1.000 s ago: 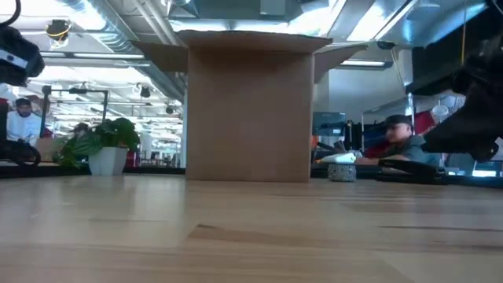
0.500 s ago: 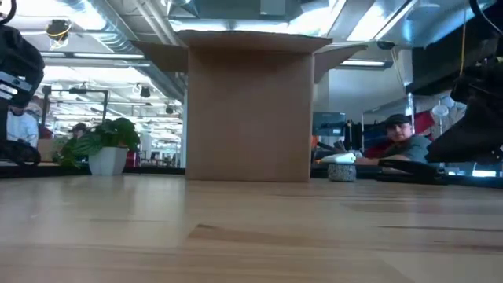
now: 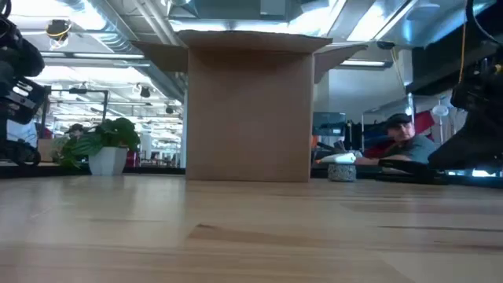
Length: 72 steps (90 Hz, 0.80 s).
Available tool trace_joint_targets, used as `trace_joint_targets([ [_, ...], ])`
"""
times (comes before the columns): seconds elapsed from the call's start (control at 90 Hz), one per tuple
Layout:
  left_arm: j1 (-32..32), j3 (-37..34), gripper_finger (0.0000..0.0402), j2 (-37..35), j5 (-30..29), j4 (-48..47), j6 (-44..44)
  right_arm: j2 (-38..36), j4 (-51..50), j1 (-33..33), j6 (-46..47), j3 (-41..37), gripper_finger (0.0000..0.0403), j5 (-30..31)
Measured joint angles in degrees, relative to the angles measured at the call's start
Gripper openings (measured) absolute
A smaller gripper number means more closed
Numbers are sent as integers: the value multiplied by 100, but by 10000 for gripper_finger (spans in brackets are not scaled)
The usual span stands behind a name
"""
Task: Wrap mug
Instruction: Return to Home Position
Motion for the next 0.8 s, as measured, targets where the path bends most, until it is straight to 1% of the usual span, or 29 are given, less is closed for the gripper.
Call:
trace_joint_targets([
  [0.122,0,0,0,2,-122,-17,24,314,4,0,281,-2,126,0],
  [0.278,-1,0,0,2,-131,-22,45,664,125,0,645,-2,126,1],
  [0.422,-1,0,0,2,-131,-24,42,689,760,2,164,-2,126,193],
  [0.511,-1,0,0,2,-147,-26,50,572,1016,2,-238,-2,126,463],
  [0.633,0,0,0,2,-174,-31,149,266,995,2,-488,-2,126,772],
  [0.722,-2,0,0,2,-175,-33,164,-151,997,2,-836,-2,126,801],
  [0.8,0,0,0,2,-177,-33,219,-672,1002,2,-1256,-2,126,800],
])
